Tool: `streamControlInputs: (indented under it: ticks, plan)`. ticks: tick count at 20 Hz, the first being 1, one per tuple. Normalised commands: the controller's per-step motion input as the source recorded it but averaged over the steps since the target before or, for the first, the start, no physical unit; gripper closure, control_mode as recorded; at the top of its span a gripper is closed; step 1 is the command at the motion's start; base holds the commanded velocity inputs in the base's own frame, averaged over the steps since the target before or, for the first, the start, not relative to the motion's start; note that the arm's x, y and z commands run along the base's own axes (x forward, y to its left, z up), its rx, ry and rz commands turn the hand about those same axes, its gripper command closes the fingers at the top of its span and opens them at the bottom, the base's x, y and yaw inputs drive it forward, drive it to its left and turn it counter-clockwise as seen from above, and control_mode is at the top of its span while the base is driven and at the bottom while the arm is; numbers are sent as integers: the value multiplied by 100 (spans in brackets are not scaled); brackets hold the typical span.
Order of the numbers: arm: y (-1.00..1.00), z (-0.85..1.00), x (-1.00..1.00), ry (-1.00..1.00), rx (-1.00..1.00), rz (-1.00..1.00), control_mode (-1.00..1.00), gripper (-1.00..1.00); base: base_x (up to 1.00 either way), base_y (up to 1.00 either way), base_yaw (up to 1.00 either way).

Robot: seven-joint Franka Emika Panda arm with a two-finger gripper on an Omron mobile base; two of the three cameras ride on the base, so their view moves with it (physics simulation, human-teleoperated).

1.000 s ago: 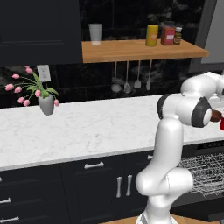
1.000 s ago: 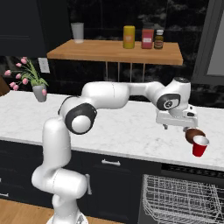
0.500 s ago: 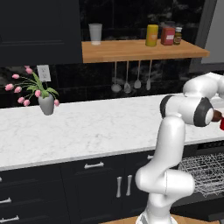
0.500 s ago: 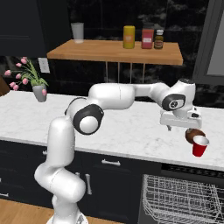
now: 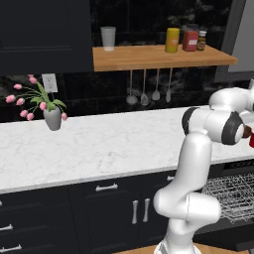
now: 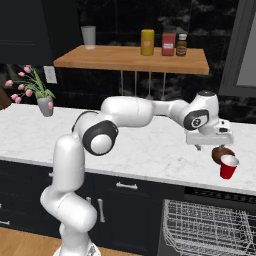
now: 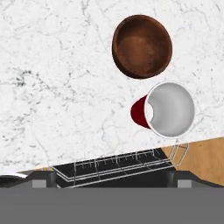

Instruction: Pick up the cup and bowl from the counter, place them in the dishwasher, and close the dishwasher door.

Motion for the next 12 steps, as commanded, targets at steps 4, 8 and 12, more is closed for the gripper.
streamControlInputs:
  ticks: [4,8,12]
  plan:
    - [-19,0,9,-1,-14,0,-100,-100,0,0,0]
    - [-45,0,10,0,1,0,-100,-100,0,0,0]
    - [-43,0,8,0,10,0,-100,-100,0,0,0]
